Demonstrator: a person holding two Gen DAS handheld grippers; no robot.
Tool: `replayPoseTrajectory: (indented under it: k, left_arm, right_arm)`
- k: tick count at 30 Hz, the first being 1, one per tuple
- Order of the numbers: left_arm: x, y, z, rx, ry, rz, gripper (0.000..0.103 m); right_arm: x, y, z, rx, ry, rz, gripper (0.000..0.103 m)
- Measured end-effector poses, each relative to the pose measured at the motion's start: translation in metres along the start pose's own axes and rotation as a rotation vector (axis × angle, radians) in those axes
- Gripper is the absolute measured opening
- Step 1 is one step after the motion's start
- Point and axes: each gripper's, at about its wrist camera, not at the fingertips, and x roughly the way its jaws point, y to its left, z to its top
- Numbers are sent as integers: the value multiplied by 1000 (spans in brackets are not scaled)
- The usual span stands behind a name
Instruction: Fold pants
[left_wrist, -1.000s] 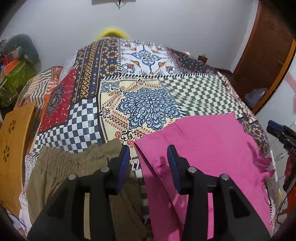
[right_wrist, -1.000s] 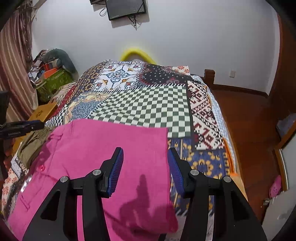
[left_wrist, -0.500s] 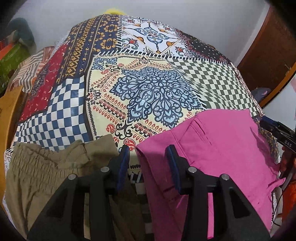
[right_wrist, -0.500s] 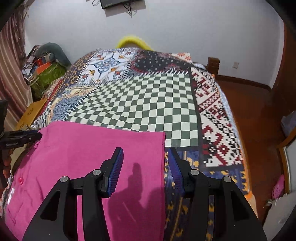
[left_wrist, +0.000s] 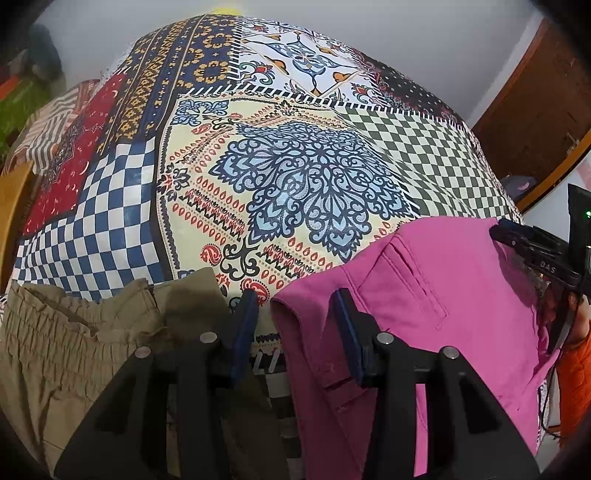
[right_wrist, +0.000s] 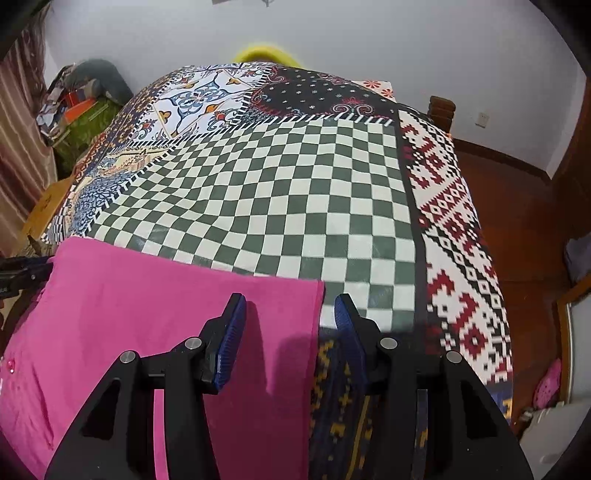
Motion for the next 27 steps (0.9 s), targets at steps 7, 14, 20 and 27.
replayPoseTrajectory:
  k: [7,14,20,27]
  left_arm:
    - [-1,-2,0,14,-10,-6,29]
    - [-9,-15,-1,85,-27,65,8]
    - [-36,-13,-1,79,-74,64,6]
    - [-89,-29,-5,108,-137,58,6]
  right_arm:
    - [9,16,2,-63,1,11,15]
    - [-2,22,7,-66,-37,-15,6]
    - [-34,21,12,-34,-73,-15,5]
    - [-80,29,8,-11,-130,20,5]
